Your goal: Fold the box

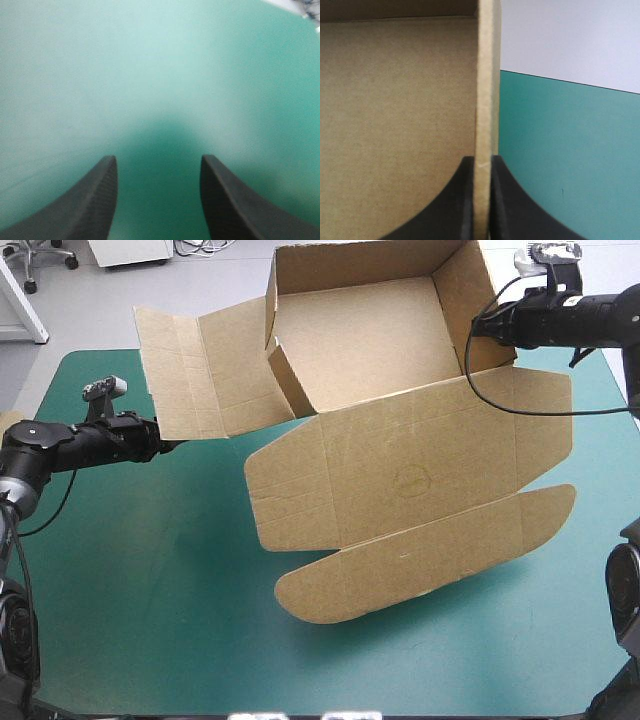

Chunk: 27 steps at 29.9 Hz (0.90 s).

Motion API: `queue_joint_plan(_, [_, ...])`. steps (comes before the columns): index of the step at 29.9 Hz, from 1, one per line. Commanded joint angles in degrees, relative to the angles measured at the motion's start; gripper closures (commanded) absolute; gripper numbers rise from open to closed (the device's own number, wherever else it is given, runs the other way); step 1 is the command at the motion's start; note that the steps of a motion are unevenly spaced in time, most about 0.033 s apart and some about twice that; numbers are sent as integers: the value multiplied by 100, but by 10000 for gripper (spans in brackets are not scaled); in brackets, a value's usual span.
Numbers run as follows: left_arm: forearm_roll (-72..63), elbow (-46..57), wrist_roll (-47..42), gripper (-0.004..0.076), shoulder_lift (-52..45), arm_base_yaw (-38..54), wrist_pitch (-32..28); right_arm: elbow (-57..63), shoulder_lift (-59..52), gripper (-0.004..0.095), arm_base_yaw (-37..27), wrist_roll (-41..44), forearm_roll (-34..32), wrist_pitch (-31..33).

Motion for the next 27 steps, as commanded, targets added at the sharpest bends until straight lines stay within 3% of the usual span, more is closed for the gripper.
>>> queue_joint_plan(1, [-1472,-155,633,360,-181,-205,334,-202,-337,919,-28,77,446,-289])
queue_joint_plan(12, [-2579,-155,1464,377,182,-1380,151,-202,-337,919,-28,77,449,-237])
queue_joint_plan(18, [-2875,-230,1523,377,147,-1353,540,-191,-326,917,-28,77,211,-236])
queue_joint_plan(27, [-3097,-729,1609,377,147,-1353,508,-179,-326,917,-28,77,174,-213])
